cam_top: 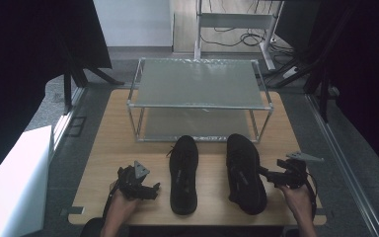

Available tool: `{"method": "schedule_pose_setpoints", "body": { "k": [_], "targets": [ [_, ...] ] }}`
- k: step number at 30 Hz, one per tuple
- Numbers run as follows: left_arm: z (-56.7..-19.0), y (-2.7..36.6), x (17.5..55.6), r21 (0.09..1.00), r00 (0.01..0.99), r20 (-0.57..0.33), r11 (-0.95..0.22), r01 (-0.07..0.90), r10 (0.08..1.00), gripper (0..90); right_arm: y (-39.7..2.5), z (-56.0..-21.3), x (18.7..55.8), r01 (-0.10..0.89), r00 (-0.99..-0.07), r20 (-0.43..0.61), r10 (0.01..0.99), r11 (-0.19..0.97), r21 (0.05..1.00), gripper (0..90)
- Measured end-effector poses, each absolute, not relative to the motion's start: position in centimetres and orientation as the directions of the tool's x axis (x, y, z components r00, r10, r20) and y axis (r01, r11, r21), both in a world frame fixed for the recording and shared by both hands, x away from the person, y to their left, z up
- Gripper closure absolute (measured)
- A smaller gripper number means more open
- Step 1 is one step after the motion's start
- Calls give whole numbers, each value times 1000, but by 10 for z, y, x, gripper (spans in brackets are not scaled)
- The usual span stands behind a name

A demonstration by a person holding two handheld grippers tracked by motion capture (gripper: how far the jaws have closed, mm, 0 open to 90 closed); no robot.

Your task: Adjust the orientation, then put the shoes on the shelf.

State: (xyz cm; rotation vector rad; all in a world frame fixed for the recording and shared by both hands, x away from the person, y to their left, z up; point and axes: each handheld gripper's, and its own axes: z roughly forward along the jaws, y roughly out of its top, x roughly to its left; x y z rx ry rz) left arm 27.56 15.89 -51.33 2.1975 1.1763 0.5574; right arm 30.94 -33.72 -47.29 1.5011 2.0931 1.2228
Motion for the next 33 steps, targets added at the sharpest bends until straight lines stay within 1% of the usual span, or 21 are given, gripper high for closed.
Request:
{"method": "schedule_pose_setpoints", "body": {
  "k": [3, 5, 7, 14, 19, 28, 33],
  "targets": [
    [-513, 159, 276, 660, 525, 88, -444, 606, 847, 0, -340, -476, 310, 649, -402, 211, 891, 115, 752, 114],
    [-513, 159, 276, 659, 525, 87, -444, 607, 847, 0, -341, -478, 311, 653, -400, 203, 894, 123, 747, 110],
    [-514, 159, 276, 658, 526, 86, -444, 608, 846, 0, -344, -482, 312, 664, -394, 229, 890, 103, 741, 100],
    [-513, 160, 276, 657, 521, 78, -437, 614, 850, 0, -346, -482, 311, 652, -402, 222, 888, 108, 751, 93],
    [-512, 161, 276, 661, 514, 72, -427, 617, 855, 0, -347, -478, 310, 640, -413, 218, 884, 111, 761, 87],
    [-505, 161, 272, 678, 511, 27, -392, 622, 859, 0, -346, -468, 303, 620, -436, 216, 874, 118, 776, 79],
    [-501, 157, 271, 687, 511, 29, -389, 614, 859, 0, -347, -465, 299, 613, -448, 229, 864, 111, 782, 77]
  ]
}}
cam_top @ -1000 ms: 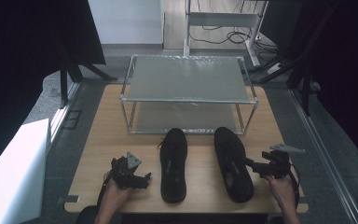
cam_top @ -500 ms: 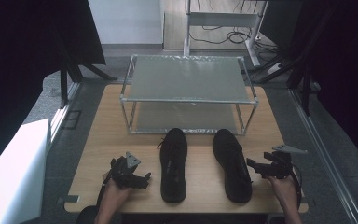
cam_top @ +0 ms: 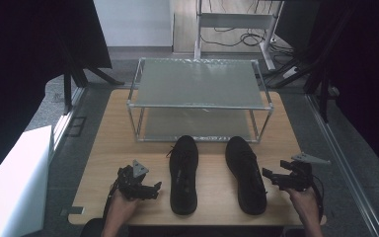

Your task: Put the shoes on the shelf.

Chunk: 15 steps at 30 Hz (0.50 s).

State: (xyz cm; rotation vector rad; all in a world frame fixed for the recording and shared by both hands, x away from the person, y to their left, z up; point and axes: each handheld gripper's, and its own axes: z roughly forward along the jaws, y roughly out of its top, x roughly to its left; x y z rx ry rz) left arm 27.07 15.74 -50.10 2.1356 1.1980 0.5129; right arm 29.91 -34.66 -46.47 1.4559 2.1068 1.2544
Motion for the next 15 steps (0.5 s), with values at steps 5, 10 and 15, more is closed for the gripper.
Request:
{"method": "schedule_pose_setpoints", "body": {
  "k": [5, 10, 15],
  "targets": [
    [-485, 150, 269, 740, 515, -48, -316, 594, 856, 4, -344, -463, 294, 611, -466, 264, 844, 91, 786, 58],
    [-472, 140, 271, 771, 522, -103, -263, 579, 847, 3, -339, -461, 292, 613, -494, 304, 814, 78, 786, 53],
    [-459, 123, 276, 785, 550, -140, -247, 568, 823, 4, -328, -466, 295, 628, -517, 298, 802, 120, 769, 52]
  ]
}}
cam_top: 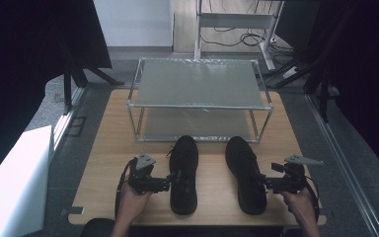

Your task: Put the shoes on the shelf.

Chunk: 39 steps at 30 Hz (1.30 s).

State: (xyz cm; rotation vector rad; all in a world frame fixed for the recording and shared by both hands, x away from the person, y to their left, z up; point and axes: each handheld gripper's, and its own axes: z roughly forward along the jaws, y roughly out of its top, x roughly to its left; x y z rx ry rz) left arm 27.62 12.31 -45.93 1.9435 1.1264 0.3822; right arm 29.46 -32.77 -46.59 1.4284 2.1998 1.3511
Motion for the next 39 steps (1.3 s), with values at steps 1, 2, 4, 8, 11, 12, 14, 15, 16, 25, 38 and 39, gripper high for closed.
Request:
{"method": "schedule_pose_setpoints", "body": {
  "k": [1, 2, 4, 8, 11, 12, 14, 15, 16, 25, 38, 39],
  "targets": [
    [-459, 120, 277, 784, 556, -142, -250, 568, 819, 3, -325, -467, 295, 631, -526, 293, 799, 136, 764, 52],
    [-458, 115, 278, 784, 564, -144, -254, 566, 813, 3, -323, -468, 296, 631, -532, 289, 796, 145, 762, 53],
    [-458, 107, 279, 781, 580, -152, -263, 567, 801, 3, -318, -470, 298, 635, -540, 289, 790, 157, 757, 53],
    [-463, 96, 283, 765, 586, -147, -284, 578, 797, 0, -316, -475, 303, 648, -533, 299, 792, 155, 745, 53],
    [-471, 90, 289, 738, 578, -122, -315, 596, 807, 0, -309, -479, 309, 652, -536, 292, 792, 168, 739, 66],
    [-473, 88, 292, 731, 574, -128, -314, 605, 809, 0, -309, -479, 309, 652, -536, 292, 792, 168, 739, 66],
    [-480, 83, 298, 710, 571, -111, -337, 618, 813, 0, -300, -485, 314, 653, -535, 254, 805, 203, 730, 85],
    [-480, 83, 298, 710, 571, -111, -337, 618, 813, 0, -300, -485, 314, 653, -535, 254, 805, 203, 730, 85],
    [-484, 81, 303, 699, 569, -116, -340, 629, 814, 0, -295, -488, 318, 654, -528, 230, 818, 218, 725, 124],
    [-492, 72, 318, 654, 544, -114, -349, 671, 831, 49, -282, -489, 321, 609, -488, 69, 870, 283, 741, 346],
    [-488, 110, 319, 705, 468, -127, -252, 662, 875, 712, -290, -487, 319, 592, -406, 43, 913, 227, 774, 726],
    [-488, 113, 320, 708, 461, -145, -234, 666, 875, 746, -292, -487, 320, 599, -400, 61, 915, 210, 773, 727]
  ]
}}
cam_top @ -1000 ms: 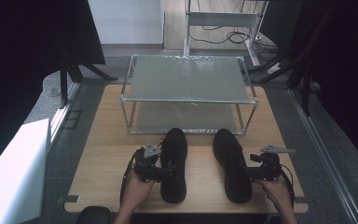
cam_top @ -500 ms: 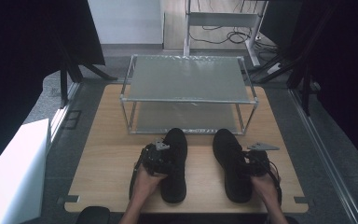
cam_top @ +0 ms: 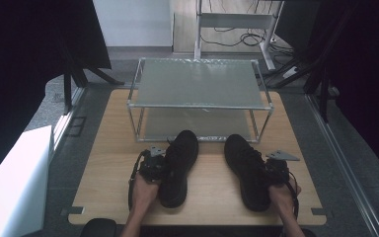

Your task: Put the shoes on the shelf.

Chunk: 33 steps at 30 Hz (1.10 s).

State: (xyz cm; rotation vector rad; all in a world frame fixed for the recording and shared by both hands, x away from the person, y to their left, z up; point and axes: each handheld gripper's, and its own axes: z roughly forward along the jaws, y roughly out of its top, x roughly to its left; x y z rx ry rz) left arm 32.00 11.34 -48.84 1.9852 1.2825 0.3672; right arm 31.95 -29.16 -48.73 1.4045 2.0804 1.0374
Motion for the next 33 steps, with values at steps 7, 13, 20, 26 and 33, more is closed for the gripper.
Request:
{"method": "schedule_pose_setpoints", "body": {
  "k": [7, 13, 20, 26, 33],
  "targets": [
    [-496, 135, 325, 719, 468, -299, -126, 684, 832, 786, -301, -487, 321, 637, -359, 178, 916, 101, 765, 742],
    [-492, 140, 324, 735, 490, -326, -109, 670, 809, 797, -309, -487, 321, 669, -344, 301, 889, 7, 743, 753],
    [-484, 148, 323, 733, 472, -380, -52, 678, 796, 797, -312, -481, 319, 680, -340, 447, 827, -112, 724, 755],
    [-468, 150, 320, 747, 476, -390, -31, 664, 788, 795, -305, -473, 319, 676, -359, 507, 784, -156, 720, 754],
    [-453, 149, 319, 757, 486, -421, 2, 653, 766, 794, -298, -458, 318, 663, -380, 545, 747, -191, 724, 753]
  ]
}}
